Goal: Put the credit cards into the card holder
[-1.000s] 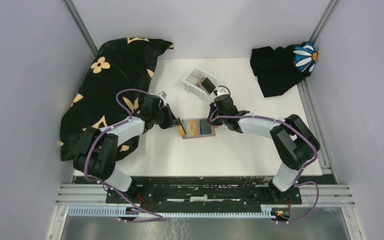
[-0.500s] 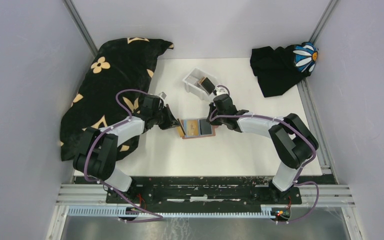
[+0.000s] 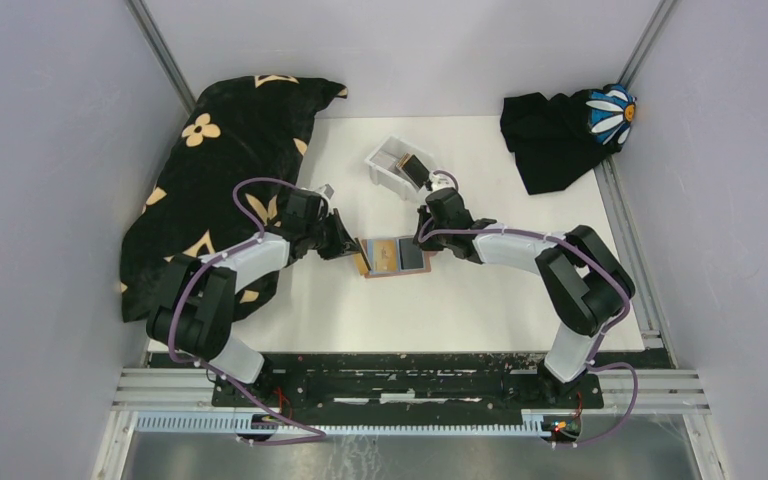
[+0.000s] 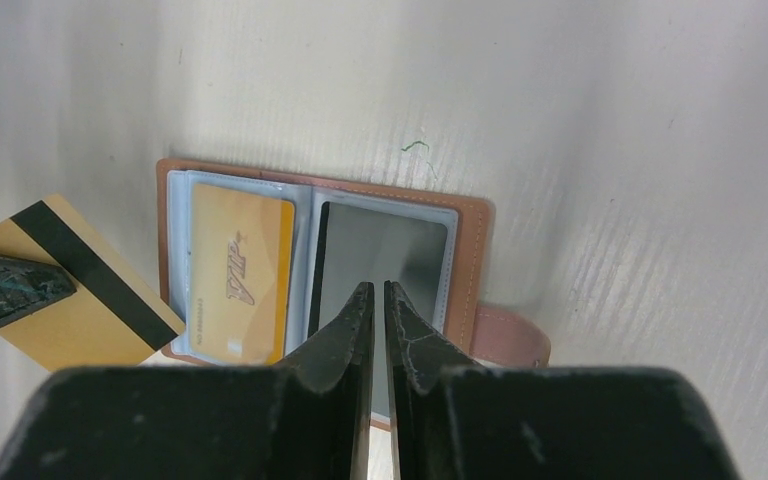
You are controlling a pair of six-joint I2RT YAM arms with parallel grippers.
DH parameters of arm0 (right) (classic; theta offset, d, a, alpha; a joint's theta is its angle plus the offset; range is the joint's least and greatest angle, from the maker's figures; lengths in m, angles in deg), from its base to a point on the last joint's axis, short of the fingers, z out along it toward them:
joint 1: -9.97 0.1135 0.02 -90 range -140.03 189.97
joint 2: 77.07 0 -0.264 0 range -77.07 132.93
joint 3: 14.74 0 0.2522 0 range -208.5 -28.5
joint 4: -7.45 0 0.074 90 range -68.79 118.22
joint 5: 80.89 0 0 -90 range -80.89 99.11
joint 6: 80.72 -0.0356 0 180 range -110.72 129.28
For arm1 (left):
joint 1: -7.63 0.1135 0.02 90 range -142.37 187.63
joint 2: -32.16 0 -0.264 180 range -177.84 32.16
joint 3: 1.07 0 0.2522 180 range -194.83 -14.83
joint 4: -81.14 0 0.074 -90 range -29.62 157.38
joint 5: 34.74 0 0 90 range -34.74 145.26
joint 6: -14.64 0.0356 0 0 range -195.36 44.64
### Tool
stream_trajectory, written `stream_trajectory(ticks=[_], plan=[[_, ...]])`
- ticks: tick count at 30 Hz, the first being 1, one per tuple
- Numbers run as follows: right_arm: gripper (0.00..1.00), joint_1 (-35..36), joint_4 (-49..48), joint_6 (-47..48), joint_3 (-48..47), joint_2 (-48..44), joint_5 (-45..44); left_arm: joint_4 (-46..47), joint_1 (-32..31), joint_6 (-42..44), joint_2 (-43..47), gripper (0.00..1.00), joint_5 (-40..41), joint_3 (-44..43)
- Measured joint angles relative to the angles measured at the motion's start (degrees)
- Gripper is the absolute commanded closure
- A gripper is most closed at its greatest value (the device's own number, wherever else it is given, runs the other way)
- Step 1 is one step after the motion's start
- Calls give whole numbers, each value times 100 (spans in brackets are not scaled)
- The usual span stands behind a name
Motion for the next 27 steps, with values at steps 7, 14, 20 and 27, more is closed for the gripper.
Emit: stream_trajectory(ticks=[7,14,20,27], plan=[[87,0,17,9,0,63,0,2,-15,11,-90,97,-4,-7],[88,0,20,11,0,118,0,160,-15,7,-254,97,-142,-7],[88,0,42,42,0,175,-20,584,-15,-9,-376,97,-389,111],[88,0,44,85,0,188,-48,933,-9,-125,-356,97,-511,295]])
